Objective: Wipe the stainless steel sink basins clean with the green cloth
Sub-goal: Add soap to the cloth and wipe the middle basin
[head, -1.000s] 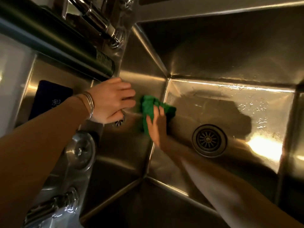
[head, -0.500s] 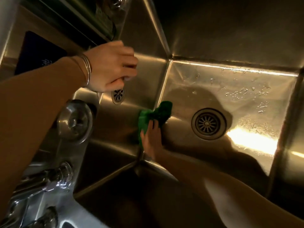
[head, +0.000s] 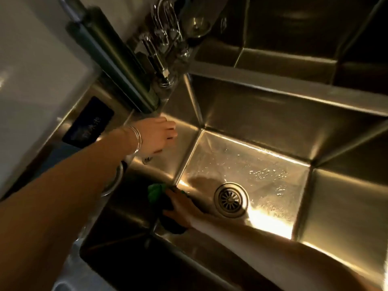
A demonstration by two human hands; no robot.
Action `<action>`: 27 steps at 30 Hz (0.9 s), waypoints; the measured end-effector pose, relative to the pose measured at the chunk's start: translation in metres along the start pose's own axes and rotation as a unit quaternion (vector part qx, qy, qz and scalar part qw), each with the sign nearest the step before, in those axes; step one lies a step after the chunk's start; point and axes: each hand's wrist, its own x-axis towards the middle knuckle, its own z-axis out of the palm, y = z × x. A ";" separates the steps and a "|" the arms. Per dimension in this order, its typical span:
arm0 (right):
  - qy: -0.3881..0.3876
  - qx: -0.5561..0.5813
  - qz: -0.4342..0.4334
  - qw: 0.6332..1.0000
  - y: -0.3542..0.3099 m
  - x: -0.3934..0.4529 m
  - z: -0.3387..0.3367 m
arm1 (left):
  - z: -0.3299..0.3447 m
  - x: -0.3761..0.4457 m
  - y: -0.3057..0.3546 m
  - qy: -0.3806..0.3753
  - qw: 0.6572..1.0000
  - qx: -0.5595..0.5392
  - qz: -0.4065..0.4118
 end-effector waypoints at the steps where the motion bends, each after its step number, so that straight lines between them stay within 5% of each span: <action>1: 0.019 0.003 -0.006 1.000 -0.009 -0.007 -0.017 | -0.009 0.002 0.011 0.019 0.999 -0.018 -0.023; 7: 0.089 -0.065 -0.041 0.993 -0.062 -0.065 -0.106 | -0.082 0.007 0.081 0.139 0.940 -0.139 -0.279; 9: 0.098 -0.074 -0.062 0.990 -0.073 -0.089 -0.125 | -0.105 0.010 0.102 0.124 0.866 -0.252 -0.415; 13: 0.064 -0.126 -0.097 0.985 -0.078 -0.135 -0.152 | -0.145 0.026 0.146 0.113 0.658 -0.449 -0.593; 18: 0.002 -0.269 -0.107 0.957 -0.066 -0.189 -0.186 | -0.170 0.056 0.211 0.118 0.561 -0.539 -0.617; 22: -0.079 -0.444 -0.155 0.879 -0.050 -0.210 -0.220 | -0.180 0.085 0.236 0.139 0.392 -0.710 -0.568; 24: -0.098 -0.474 -0.172 0.858 -0.044 -0.215 -0.242 | -0.187 0.106 0.237 0.163 0.337 -0.757 -0.536; 27: -0.129 -0.531 -0.212 0.810 -0.037 -0.217 -0.274 | -0.198 0.144 0.227 0.144 0.384 -0.713 -0.569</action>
